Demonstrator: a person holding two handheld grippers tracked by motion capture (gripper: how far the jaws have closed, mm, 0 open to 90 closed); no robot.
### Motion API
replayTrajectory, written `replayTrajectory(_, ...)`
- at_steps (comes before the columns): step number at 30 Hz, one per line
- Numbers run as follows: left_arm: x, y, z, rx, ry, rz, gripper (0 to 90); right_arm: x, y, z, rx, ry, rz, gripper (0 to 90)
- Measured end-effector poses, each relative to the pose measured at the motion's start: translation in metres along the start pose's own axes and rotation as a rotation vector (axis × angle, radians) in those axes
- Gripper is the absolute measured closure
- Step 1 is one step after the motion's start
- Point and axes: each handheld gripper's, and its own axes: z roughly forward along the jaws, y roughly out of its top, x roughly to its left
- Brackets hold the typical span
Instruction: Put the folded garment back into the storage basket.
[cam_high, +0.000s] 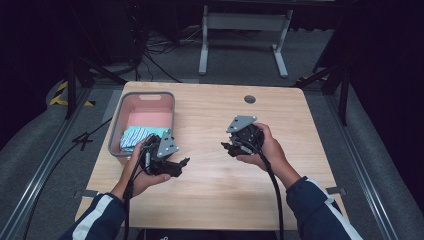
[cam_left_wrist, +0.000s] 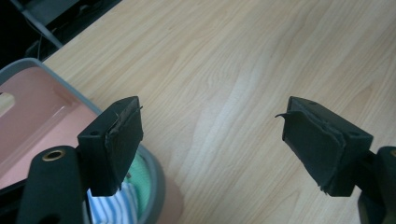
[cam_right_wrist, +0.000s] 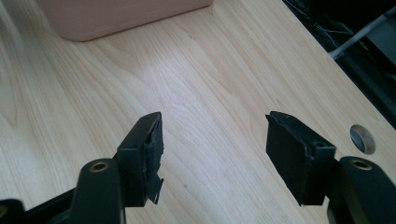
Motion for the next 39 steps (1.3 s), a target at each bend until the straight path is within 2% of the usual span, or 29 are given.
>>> replayTrajectory(7,-0.010,-0.001,0.010,0.018,-0.030,0.044,20.5,0.000,-0.021,-0.010,0.011,-0.009,0.015,36.6)
replayTrajectory(10,-0.016,-0.002,0.018,0.036,-0.050,0.063,20.6,-0.001,-0.041,-0.015,0.023,-0.013,0.032,36.3)
replayTrajectory(14,-0.021,-0.005,0.027,0.054,-0.066,0.074,20.5,-0.001,-0.054,-0.018,0.025,-0.014,0.049,36.1)
replayTrajectory(15,-0.022,-0.006,0.029,0.057,-0.068,0.083,20.4,-0.001,-0.066,-0.020,0.028,-0.018,0.058,35.9)
replayTrajectory(16,-0.025,-0.007,0.034,0.072,-0.065,0.100,20.4,-0.001,-0.069,-0.021,0.030,-0.017,0.065,36.0)
replayTrajectory(22,-0.030,-0.011,0.045,0.084,-0.089,0.112,20.3,-0.001,-0.096,-0.027,0.030,-0.018,0.086,35.7)
replayTrajectory(31,-0.038,-0.020,0.065,0.116,-0.131,0.129,20.3,-0.002,-0.146,-0.036,0.037,-0.026,0.151,35.5)
replayTrajectory(39,-0.043,-0.028,0.072,0.124,-0.169,0.134,19.5,-0.005,-0.179,-0.042,0.044,-0.030,0.203,34.3)
